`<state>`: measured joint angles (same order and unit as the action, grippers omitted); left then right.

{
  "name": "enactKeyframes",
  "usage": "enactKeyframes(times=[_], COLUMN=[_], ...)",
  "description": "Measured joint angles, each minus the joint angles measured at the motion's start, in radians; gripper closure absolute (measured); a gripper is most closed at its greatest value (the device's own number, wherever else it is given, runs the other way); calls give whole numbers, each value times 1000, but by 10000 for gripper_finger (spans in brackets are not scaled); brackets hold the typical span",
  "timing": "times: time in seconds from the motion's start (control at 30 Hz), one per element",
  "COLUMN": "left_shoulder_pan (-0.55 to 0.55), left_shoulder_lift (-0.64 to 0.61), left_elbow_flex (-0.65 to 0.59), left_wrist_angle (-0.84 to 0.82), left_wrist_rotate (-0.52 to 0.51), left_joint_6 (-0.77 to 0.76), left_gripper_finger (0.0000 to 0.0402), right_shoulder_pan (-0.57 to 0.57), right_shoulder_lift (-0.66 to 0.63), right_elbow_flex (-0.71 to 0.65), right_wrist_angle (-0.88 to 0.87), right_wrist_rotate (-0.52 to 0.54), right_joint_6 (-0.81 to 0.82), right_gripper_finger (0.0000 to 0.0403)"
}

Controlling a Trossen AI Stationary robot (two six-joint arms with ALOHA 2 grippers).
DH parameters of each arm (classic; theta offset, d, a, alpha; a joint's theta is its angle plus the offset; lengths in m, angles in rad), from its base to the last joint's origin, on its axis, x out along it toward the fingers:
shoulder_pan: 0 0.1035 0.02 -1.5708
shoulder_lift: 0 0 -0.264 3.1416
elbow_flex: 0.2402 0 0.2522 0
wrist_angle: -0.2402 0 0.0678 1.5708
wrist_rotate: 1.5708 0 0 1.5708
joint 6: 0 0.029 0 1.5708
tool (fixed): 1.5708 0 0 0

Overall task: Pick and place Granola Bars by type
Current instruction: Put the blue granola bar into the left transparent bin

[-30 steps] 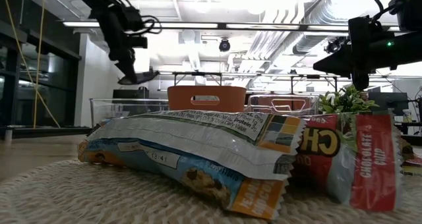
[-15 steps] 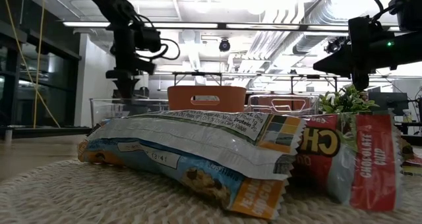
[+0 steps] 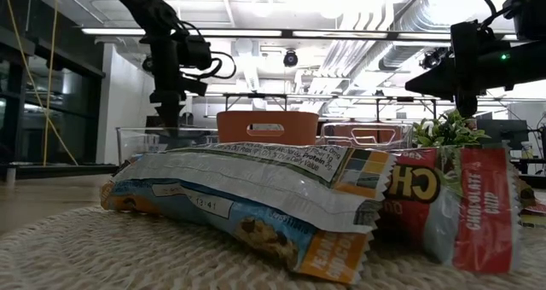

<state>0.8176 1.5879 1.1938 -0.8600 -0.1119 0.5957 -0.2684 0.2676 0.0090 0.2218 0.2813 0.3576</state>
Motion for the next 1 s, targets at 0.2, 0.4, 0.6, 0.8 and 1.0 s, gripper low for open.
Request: enactKeyframes(times=[0.2, 0.4, 0.6, 0.8, 1.0], left_shoulder_pan=[0, 0, -7, -22, -61], left_shoulder_lift=[0, 0, -1, -5, -14], left_elbow_flex=[0, 0, 0, 19, 104], left_wrist_angle=[-17, -24, -32, -36, -50], left_wrist_rotate=[26, 19, 23, 20, 19], left_joint_6=[-3, -25, -44, -51, -81], left_gripper_finger=[325, 253, 189, 181, 181], right_shoulder_pan=[0, 0, 0, 0, 0], right_shoulder_lift=[0, 0, 0, 0, 0], right_elbow_flex=[0, 0, 0, 0, 0], right_wrist_angle=[0, 0, 0, 0, 0], right_wrist_rotate=[0, 0, 0, 0, 0], right_joint_6=[0, 0, 0, 0, 0], right_gripper_finger=[402, 402, 402, 402, 402])
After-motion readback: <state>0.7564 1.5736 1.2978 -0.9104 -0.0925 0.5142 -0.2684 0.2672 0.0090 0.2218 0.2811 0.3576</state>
